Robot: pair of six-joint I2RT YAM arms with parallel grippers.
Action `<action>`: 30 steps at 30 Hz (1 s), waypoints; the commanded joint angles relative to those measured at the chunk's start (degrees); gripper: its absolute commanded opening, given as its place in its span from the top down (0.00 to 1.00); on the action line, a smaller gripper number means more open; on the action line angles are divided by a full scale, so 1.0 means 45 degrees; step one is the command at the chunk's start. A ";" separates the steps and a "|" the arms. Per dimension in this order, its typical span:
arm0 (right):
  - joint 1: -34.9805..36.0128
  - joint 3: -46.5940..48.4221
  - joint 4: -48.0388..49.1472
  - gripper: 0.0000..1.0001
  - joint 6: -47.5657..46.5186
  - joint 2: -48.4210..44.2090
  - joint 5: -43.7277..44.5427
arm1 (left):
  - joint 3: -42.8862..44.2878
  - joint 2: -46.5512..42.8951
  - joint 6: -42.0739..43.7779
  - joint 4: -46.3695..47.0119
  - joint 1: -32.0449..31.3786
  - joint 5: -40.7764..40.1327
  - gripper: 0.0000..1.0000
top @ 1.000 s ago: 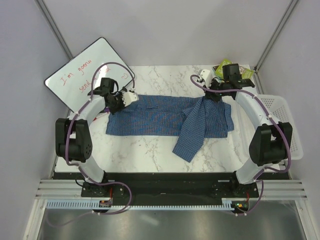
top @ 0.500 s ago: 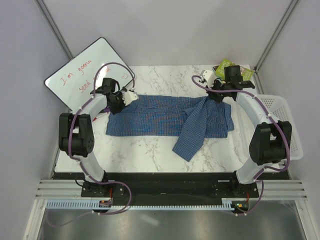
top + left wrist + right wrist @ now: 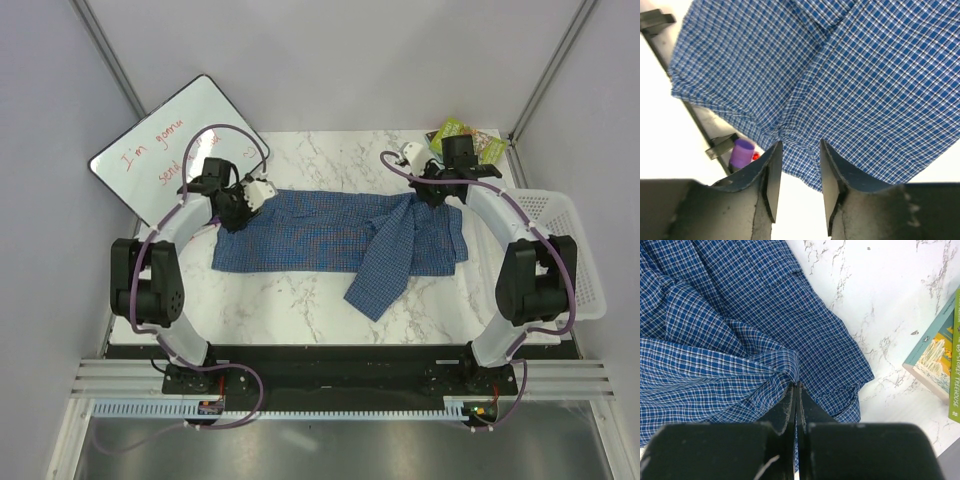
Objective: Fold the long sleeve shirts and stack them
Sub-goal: Fold the shirt
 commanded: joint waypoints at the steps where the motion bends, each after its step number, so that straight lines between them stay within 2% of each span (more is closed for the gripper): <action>1: 0.0049 0.0031 0.0321 1.00 0.0330 0.0039 0.0093 | 0.0867 0.0905 0.0534 -0.0348 0.0005 0.0331 0.54; 3: 0.0011 0.0129 0.0243 1.00 0.0350 0.0019 0.0053 | 0.1201 0.1334 0.0909 -0.0505 0.0005 0.0292 0.50; 6: 0.0030 0.0110 0.0165 1.00 0.0330 -0.0078 0.0053 | 0.1962 0.2136 0.1261 -0.1109 0.0044 0.0097 0.49; 13: 0.0030 -0.0027 0.0087 1.00 0.0154 -0.0293 0.0053 | 0.2529 0.2996 0.1594 -0.1307 0.0083 -0.0079 0.51; 16: 0.0030 0.0012 0.0047 1.00 0.0174 -0.0371 -0.0025 | 0.2764 0.3192 0.1690 -0.1462 0.0103 0.0057 0.60; 17: 0.0030 0.0031 0.0009 1.00 0.0174 -0.0371 -0.0025 | 0.2804 0.3173 0.1711 -0.1540 0.0103 0.0135 0.73; 20: 0.0011 0.0129 -0.0089 1.00 0.0135 -0.0410 -0.0025 | 0.2862 0.2958 0.1847 -0.1911 0.0103 0.0370 0.95; 21: 0.0011 0.0148 -0.0128 1.00 0.0096 -0.0410 -0.0006 | 0.2901 0.2803 0.1867 -0.2067 0.0103 0.0409 0.98; 30: 0.0011 -0.0007 -0.0285 1.00 -0.0295 -0.0879 0.0327 | 0.3603 0.2332 0.1653 -0.2264 0.0103 0.0858 0.98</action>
